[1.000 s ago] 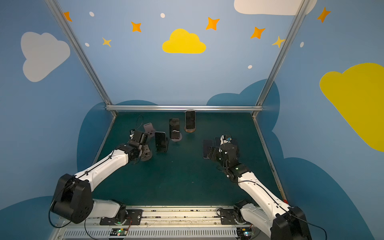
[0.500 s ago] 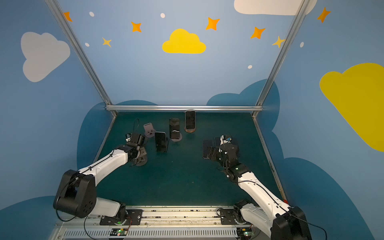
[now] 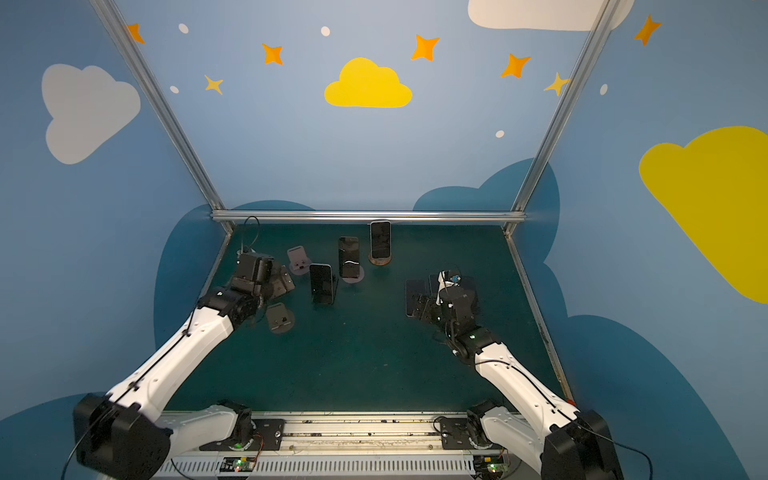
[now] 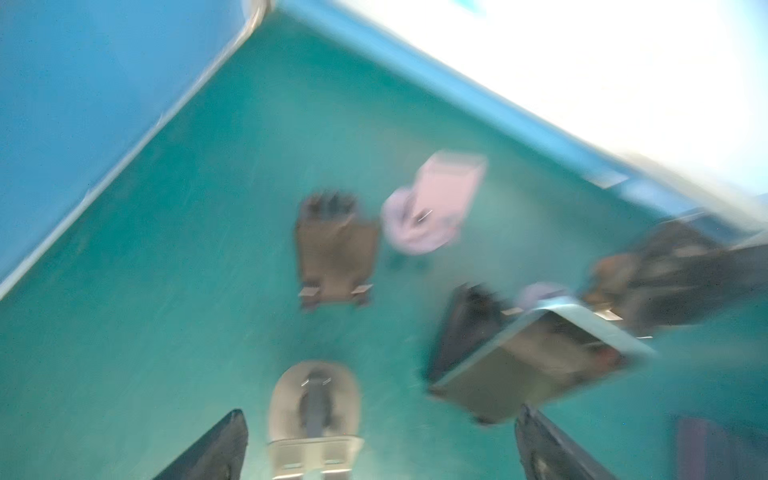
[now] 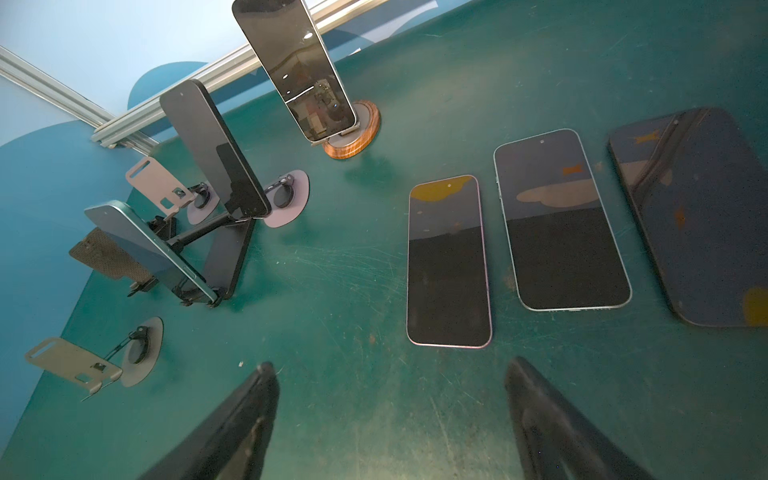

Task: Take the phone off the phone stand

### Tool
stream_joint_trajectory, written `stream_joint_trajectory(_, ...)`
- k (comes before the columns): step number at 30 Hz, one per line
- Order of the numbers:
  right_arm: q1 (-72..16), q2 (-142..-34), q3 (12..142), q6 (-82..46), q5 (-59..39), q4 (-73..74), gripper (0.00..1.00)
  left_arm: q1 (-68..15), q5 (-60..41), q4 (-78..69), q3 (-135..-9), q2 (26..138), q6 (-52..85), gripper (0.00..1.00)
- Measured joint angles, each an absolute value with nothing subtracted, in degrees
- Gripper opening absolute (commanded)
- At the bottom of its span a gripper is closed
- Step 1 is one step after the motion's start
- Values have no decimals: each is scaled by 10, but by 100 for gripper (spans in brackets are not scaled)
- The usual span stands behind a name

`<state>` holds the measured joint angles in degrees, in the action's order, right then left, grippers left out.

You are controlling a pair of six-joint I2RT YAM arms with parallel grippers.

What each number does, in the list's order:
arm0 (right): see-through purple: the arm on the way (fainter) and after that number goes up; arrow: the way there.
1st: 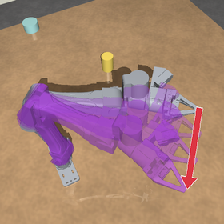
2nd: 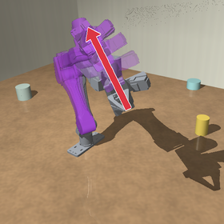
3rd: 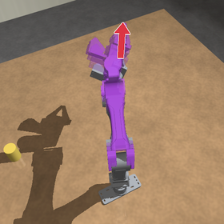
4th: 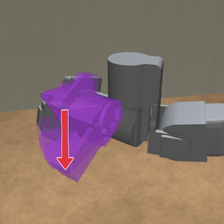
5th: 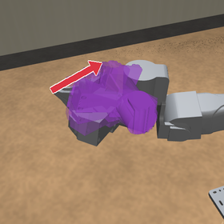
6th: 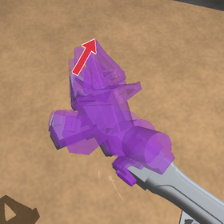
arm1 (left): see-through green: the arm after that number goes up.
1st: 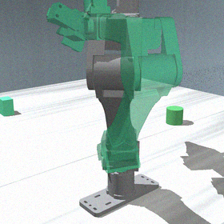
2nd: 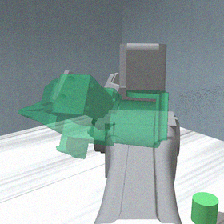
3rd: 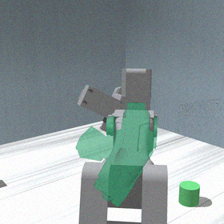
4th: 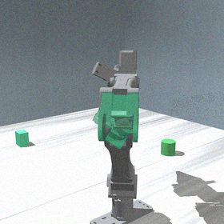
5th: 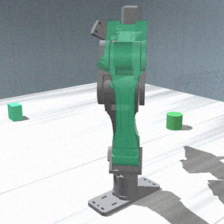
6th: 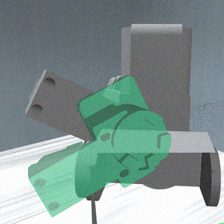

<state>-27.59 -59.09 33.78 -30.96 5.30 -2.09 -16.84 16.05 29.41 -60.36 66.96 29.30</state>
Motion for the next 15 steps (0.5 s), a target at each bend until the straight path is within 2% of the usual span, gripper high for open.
stream_joint_trajectory(3, -277, -604, 338, -308, 49, -19, 86, -201, 150, 291, -631, 682, 272, 100)
stream_joint_trajectory(7, -281, -618, 338, -304, 47, -19, 86, -255, 125, 283, -643, 755, 245, 100)
stream_joint_trajectory(15, -288, -619, 343, -282, 48, -20, 88, -263, 93, 274, -654, 844, 203, 100)
